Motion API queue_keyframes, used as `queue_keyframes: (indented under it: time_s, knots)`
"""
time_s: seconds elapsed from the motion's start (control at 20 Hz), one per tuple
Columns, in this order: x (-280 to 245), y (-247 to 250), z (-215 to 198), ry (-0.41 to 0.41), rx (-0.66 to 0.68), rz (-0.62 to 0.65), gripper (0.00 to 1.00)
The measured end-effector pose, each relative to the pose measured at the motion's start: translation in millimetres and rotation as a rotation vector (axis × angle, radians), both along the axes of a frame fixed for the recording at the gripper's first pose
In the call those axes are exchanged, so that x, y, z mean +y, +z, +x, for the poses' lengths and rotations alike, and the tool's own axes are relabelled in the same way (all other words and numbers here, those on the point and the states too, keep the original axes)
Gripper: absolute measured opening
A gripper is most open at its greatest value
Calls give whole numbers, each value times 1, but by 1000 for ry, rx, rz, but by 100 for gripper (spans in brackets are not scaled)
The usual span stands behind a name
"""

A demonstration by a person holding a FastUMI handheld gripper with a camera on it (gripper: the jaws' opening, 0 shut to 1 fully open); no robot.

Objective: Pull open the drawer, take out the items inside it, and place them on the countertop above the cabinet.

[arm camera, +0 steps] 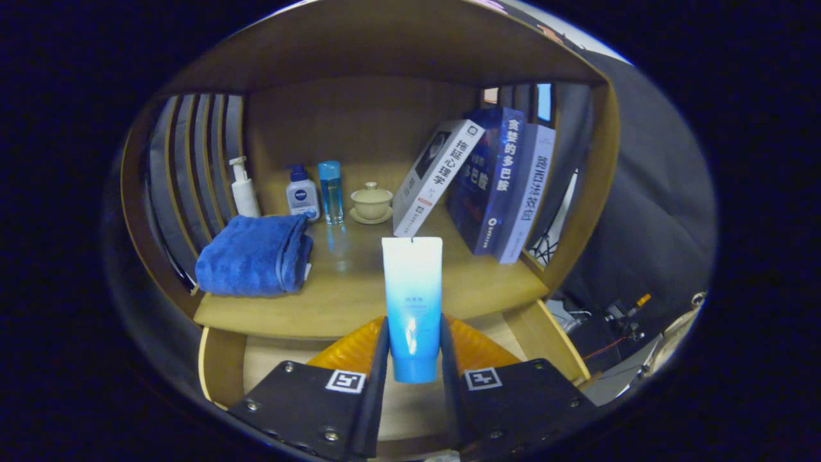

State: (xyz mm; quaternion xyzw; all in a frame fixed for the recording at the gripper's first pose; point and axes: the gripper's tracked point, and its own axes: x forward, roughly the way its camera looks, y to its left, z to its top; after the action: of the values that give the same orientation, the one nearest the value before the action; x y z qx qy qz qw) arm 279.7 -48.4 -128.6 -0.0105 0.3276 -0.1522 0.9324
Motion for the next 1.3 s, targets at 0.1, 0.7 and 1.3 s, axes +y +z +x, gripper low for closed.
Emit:
queue_keyframes:
  time_s: [0.1, 0.7, 1.3]
  knots:
    - [-3, -6, 18, 13, -19, 33, 42]
    - [-22, -64, 51, 30, 26, 131, 42]
    - [4, 20, 22, 112, -296, 123, 74]
